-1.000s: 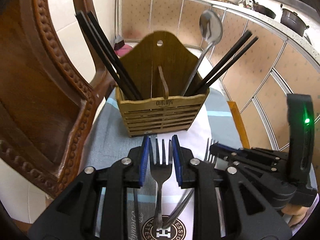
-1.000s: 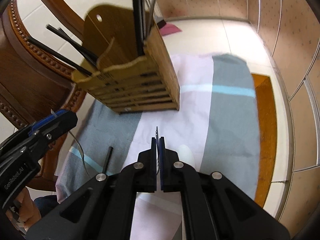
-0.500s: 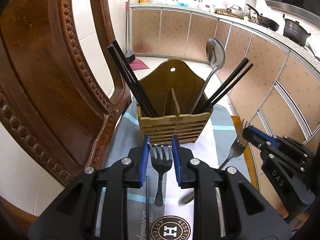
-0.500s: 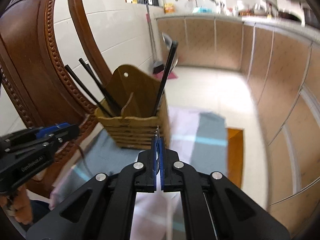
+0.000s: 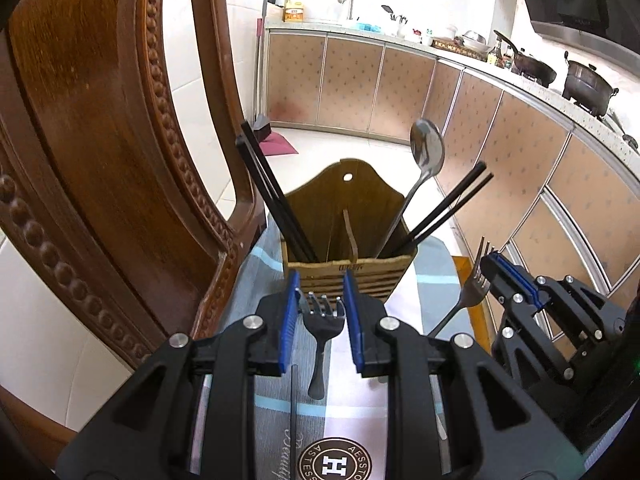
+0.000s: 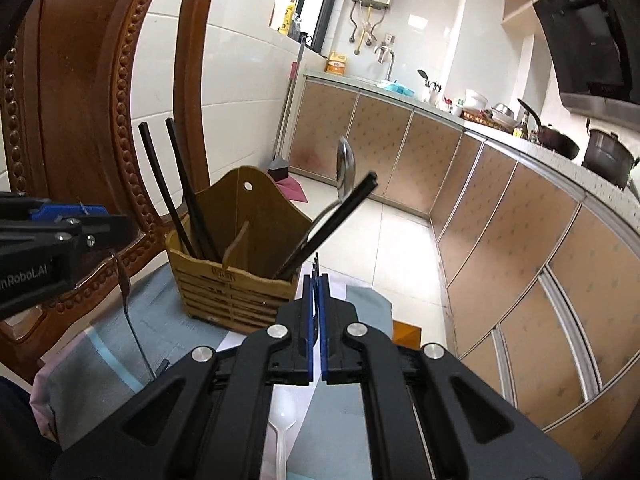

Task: Organize utensils
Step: 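Lift both forks over the wooden holder and open both tools to drop them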

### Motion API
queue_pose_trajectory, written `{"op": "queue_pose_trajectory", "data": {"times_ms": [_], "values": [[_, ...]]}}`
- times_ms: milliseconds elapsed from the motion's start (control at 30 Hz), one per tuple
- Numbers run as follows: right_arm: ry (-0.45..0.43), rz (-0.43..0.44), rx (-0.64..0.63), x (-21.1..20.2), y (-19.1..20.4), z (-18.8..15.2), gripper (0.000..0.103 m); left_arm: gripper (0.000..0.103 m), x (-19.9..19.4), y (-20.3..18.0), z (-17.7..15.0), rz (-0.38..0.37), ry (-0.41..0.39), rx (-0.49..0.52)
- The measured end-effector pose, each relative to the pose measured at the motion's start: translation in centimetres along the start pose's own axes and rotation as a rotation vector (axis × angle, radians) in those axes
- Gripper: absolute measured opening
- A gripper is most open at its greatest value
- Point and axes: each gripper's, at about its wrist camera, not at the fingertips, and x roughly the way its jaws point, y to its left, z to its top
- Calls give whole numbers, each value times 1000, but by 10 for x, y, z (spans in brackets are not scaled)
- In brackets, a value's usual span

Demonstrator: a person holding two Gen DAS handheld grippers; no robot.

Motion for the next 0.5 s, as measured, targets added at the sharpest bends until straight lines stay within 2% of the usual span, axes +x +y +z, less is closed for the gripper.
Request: {"op": "queue_pose_trajectory", "data": {"times_ms": [200, 300, 400, 433, 500], "values": [[-55, -33, -23, -8, -1, 31, 1, 22, -19, 1, 29, 4, -53, 16], [-55, -12, -25, -10, -6, 52, 1, 22, -26, 3, 45, 4, -77, 8], [15, 42, 39, -1, -21, 53, 1, 22, -30, 6, 44, -9, -81, 3], [62, 87, 82, 6, -30, 46, 1, 22, -29, 6, 39, -14, -73, 4], [165, 161, 155, 26, -43, 25, 8, 22, -25, 8, 31, -19, -50, 8]]}}
